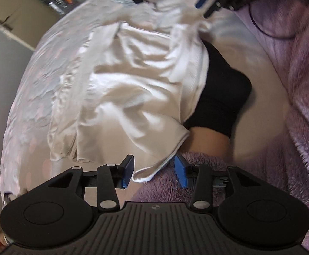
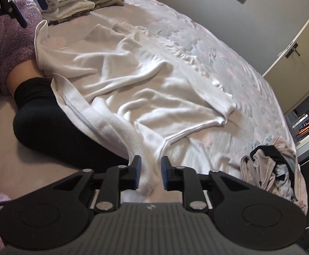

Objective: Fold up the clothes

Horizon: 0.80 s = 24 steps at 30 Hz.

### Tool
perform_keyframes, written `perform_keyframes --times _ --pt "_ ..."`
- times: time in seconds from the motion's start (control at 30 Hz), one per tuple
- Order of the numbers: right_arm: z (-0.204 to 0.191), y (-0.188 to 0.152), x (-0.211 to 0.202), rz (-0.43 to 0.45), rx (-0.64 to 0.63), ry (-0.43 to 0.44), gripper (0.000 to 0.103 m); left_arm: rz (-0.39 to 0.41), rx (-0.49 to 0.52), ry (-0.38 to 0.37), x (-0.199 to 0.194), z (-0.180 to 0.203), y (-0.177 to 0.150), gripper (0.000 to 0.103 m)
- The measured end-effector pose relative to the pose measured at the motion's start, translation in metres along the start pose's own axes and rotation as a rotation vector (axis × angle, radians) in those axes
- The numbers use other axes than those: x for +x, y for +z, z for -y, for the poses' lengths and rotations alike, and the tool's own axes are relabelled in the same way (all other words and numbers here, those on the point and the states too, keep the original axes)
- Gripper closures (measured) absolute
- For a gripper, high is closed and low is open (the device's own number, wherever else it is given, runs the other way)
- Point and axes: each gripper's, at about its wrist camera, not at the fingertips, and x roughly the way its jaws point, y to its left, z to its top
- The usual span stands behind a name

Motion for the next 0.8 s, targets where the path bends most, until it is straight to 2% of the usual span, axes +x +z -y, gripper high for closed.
perform_keyframes --times 0.2,0.27,0.43,0.47,0.5,0.57,0.67,0.8 --pt "0.000 -0.006 0.003 -0.016 0.000 0.026 0.069 -0.070 0.055 -0.030 0.033 0.004 0.004 0.063" --pt "-0.002 -0.008 0.006 -0.030 -0.026 0.029 0.062 -0.074 0.032 -0.039 0.037 0.001 0.003 0.063" --pt "-0.017 -0.010 0.012 -0.059 -0.135 0.030 0.053 -0.062 -0.074 -0.052 0.040 -0.009 -0.002 0.063" --pt "-0.021 -0.010 0.015 -0.067 -0.166 0.021 0.053 -0.058 -0.101 -0.051 0.040 -0.011 -0.004 0.069" --pt "-0.026 -0.010 0.018 -0.076 -0.199 0.011 0.053 -0.057 -0.128 -0.049 0.040 -0.013 -0.005 0.081" --pt "-0.033 -0.009 0.024 -0.095 -0.253 -0.008 0.053 -0.048 -0.179 -0.024 0.039 -0.016 -0.009 0.098" --pt "-0.035 -0.010 0.029 -0.116 -0.273 -0.027 0.053 -0.015 -0.250 0.024 0.032 -0.019 -0.015 0.100" --pt "-0.025 -0.011 0.028 -0.116 -0.220 -0.027 0.053 0.052 -0.346 0.096 0.004 -0.032 -0.021 0.100"
